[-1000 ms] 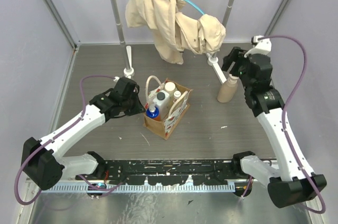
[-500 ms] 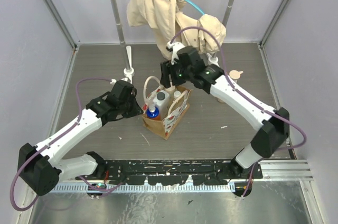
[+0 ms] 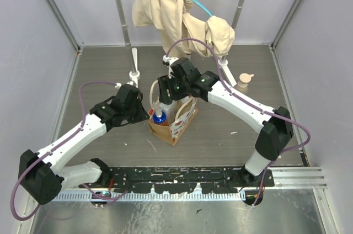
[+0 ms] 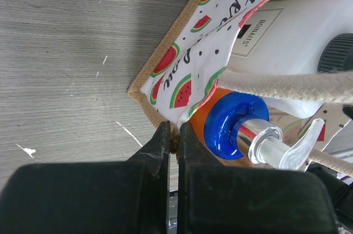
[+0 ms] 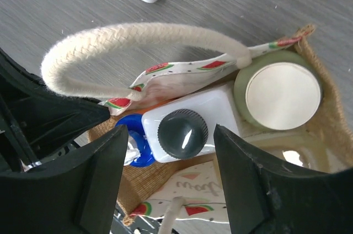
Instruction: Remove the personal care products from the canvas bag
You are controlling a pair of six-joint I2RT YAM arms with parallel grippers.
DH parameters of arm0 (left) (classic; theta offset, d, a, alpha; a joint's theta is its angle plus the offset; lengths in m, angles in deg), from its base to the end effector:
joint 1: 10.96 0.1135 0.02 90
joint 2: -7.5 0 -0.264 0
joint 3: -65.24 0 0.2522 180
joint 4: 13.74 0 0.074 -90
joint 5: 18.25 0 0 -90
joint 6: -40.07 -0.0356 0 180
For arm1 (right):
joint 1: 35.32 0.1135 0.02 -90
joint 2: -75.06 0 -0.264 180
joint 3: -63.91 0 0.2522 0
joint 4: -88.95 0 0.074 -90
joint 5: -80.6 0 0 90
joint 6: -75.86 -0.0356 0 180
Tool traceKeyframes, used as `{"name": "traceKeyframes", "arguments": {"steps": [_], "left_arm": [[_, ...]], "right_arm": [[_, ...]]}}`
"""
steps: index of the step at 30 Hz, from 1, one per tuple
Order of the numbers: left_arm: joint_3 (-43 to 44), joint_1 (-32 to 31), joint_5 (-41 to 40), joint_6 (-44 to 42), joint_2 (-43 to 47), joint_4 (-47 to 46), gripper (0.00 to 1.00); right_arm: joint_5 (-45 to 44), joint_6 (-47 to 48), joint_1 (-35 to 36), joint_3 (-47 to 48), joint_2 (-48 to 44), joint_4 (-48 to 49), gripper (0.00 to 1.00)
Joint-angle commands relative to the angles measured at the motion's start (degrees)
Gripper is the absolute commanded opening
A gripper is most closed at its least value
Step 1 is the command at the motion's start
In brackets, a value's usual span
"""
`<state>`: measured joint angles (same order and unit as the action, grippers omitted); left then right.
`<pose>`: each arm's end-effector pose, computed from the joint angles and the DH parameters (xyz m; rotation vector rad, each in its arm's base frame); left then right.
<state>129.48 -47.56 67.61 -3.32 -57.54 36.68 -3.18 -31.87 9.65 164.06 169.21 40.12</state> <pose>0.1857 -0.1347 0.2640 -0.2537 2.5270 -0.5248 0.2591 0.2643 0.3288 -0.6233 2.3295 0.6594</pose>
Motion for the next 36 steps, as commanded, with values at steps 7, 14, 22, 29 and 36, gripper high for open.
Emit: {"name": "traceKeyframes", "arguments": {"steps": [7,14,22,29,36], "left_arm": [[-4.9,-0.5,1.93,-0.12,-0.79,3.86,0.06],[-5.55,-0.49,2.49,-0.42,-0.34,3.73,0.06],[-6.17,-0.49,3.18,-0.44,0.09,2.77,0.07],[-3.94,-0.49,1.68,-1.43,1.23,5.09,0.08],[-4.48,-0.49,1.17,-1.35,2.18,5.49,0.09]], "right_arm": [[-15.01,-19.79,3.32,1.82,-1.97,-5.02,0.72],[-16.11,-28.63,3.28,1.91,1.12,-5.4,0.76],[-21.41,-38.92,4.54,12.72,11.23,-15.19,0.83],[-28.83,-44.2,7.93,31.42,24.63,-34.75,0.82],[-27.94,-45.76,8.36,11.89,9.92,-18.0,0.75]]}}
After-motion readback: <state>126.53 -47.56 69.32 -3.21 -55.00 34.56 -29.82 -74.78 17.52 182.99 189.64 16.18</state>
